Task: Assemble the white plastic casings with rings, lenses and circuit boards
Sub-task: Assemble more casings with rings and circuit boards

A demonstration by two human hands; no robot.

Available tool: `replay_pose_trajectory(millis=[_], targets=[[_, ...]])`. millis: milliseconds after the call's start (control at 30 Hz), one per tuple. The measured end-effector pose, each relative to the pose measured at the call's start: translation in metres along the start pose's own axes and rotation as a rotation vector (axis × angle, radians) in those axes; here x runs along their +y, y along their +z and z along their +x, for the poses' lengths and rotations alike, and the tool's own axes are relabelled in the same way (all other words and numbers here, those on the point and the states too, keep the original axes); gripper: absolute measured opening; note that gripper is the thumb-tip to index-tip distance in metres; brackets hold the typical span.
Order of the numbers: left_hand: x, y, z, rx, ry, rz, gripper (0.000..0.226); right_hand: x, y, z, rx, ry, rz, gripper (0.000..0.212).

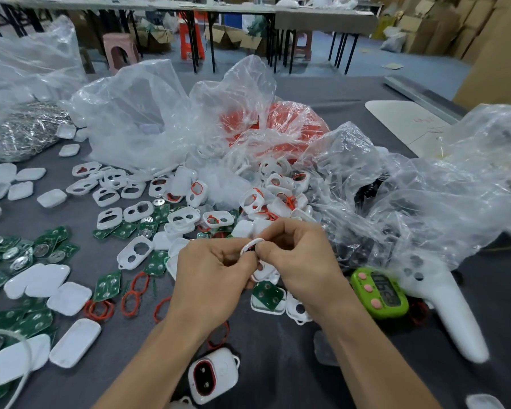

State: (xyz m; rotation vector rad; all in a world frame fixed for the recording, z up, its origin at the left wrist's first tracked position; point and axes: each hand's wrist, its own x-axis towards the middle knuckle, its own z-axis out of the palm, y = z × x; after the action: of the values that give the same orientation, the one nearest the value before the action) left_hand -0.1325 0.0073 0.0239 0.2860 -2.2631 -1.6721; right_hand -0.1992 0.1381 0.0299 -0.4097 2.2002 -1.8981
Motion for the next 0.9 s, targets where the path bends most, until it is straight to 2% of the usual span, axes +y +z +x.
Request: replay_pose_trajectory(millis=[133,300,367,433,500,633,700,800,867,900], targets=[[-0.002,0.001,0.003,0.028,0.052,0.043,0.023,0.000,0.006,-0.006,0.097,-0.088,-0.118,0.018],[0.001,0.001,0.008,0.235,0.014,0.113,0.026,-0.004,0.015,-0.013,0.238,-0.201,-0.253,0.011],[-0.001,0.001,0.010,0.338,-0.019,0.128,0.027,-0.003,0.019,-0.017,0.259,-0.275,-0.372,0.016],[-0.005,0.000,0.009,0.304,-0.003,0.127,0.028,-0.001,0.026,-0.022,0.188,-0.295,-0.442,0.029],[-0.006,0.002,0.008,0.192,0.026,0.084,0.027,0.000,0.029,-0.022,0.160,-0.287,-0.454,0.037],[-0.005,0.003,0.006,0.039,0.015,-0.168,0.022,-0.003,0.017,-0.014,0.278,-0.273,-0.345,0.021],[-0.006,0.004,0.006,0.113,0.015,-0.147,0.021,-0.003,0.010,-0.009,0.258,-0.217,-0.229,0.017],[-0.006,0.002,0.007,0.301,0.023,-0.034,0.018,-0.006,0.004,-0.004,0.145,0.052,0.237,0.020],[-0.007,0.001,0.007,0.325,0.014,-0.082,0.030,-0.008,0.000,-0.003,0.061,0.188,0.499,0.020],[-0.007,0.001,0.007,0.307,0.017,-0.116,0.035,-0.007,-0.001,-0.003,0.041,0.198,0.532,0.020]])
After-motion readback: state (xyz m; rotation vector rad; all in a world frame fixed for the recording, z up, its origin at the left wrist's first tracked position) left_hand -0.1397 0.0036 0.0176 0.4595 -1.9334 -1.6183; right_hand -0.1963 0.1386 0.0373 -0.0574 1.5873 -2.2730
